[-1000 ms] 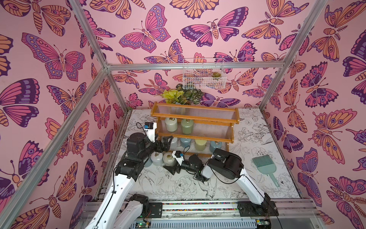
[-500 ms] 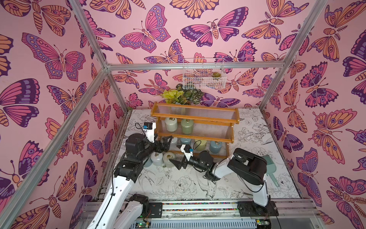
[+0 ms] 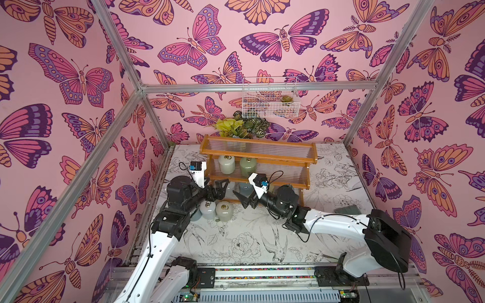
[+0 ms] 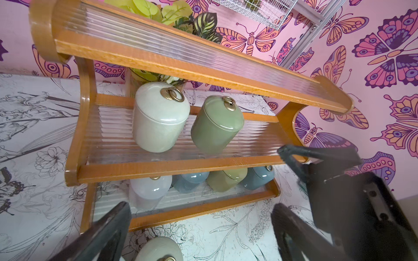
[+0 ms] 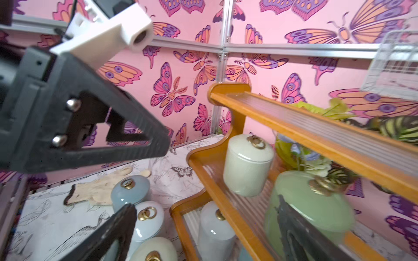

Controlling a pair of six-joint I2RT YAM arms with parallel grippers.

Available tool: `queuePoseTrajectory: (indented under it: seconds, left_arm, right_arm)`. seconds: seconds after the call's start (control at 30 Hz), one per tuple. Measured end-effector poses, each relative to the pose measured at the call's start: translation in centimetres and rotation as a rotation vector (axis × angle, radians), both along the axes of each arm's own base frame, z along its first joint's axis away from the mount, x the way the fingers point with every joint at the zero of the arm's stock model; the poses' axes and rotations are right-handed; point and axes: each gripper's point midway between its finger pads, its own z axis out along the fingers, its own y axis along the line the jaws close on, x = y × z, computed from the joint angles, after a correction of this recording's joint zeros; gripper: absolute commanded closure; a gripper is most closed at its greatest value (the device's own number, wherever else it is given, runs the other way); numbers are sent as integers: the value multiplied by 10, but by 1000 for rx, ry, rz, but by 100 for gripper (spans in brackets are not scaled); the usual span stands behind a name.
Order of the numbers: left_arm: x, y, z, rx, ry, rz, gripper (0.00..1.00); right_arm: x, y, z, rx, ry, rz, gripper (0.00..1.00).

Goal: Remove the tea canisters from the shelf
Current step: Pick up the tea canister from the shelf.

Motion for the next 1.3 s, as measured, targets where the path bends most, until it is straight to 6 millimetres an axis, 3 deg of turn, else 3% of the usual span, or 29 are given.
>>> queuePoseTrajectory:
  seconds: [0.3,0.7,1.1,1.3]
  left_arm:
    - [0,-4,-2,-8,12,-21,0]
    - [-1,-5,-2,-11,11,-30,0]
    - [-3,-7,-1,-10,7,-42,0]
    - [-3,-6,0,-7,1,-43,0]
  right_arm:
    - [50,-45,-15,-34,32,-189,1]
    - [84,-39,-71,-37,62,-254,1]
    - [107,-32,-46,77,2,-271,1]
    - [115,-22,-48,94,-12,-263,1]
